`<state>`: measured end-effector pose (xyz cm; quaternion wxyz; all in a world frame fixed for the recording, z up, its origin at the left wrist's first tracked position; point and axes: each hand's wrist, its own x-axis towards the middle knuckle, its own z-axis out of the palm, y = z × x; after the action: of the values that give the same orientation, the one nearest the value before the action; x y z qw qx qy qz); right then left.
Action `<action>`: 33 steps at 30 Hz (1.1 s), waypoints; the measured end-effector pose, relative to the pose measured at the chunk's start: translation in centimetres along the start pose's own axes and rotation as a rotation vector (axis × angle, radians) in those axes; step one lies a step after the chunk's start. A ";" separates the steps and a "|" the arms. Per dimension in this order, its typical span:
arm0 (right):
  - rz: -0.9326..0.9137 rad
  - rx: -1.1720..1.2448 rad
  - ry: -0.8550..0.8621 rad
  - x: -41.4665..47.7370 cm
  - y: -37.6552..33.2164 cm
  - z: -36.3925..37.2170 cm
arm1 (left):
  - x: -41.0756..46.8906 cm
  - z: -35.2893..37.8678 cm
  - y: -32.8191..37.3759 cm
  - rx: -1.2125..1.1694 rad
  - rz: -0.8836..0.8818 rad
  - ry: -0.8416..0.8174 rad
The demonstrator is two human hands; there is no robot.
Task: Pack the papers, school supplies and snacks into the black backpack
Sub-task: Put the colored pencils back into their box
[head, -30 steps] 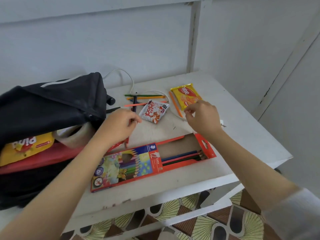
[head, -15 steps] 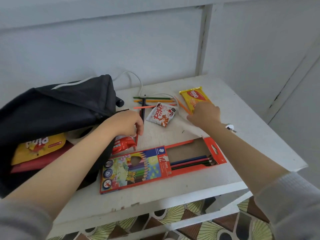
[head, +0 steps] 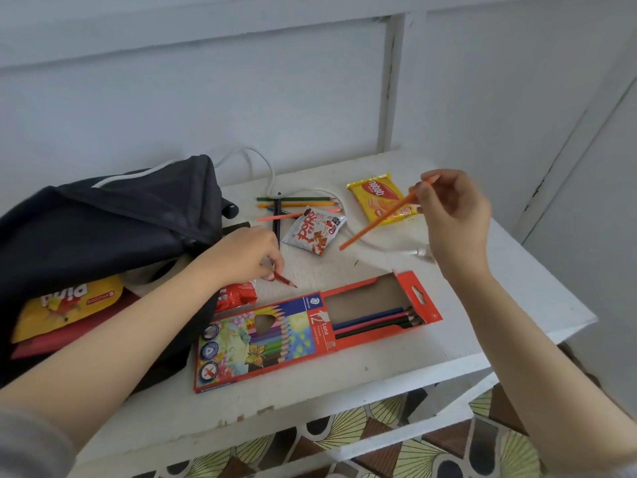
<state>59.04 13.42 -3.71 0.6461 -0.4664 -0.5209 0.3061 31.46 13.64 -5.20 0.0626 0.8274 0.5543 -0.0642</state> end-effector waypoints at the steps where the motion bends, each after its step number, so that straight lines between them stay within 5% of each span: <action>1: -0.002 0.011 0.010 -0.4 -0.3 -0.4 | -0.1 0.1 0.1 -0.028 0.000 0.028; 12: 0.002 -0.209 0.011 -3.9 1.3 -3.0 | -0.6 -3.1 5.8 -0.830 -0.065 0.743; 17: 0.061 -0.267 0.042 -5.5 2.4 -3.5 | -0.5 -3.4 9.9 -1.229 -0.031 0.823; 28: -0.030 -0.738 -0.440 -7.2 3.0 -5.4 | 0.1 0.1 12.7 -1.059 -0.001 0.759; 33: -0.122 -0.766 -0.308 -7.5 4.7 -5.6 | 0.7 0.7 13.7 -0.932 0.029 0.732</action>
<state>62.80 6.93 -11.04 0.3575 -0.5899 -0.7144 0.1175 44.33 8.99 -5.54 0.2252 0.6884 0.4984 0.4765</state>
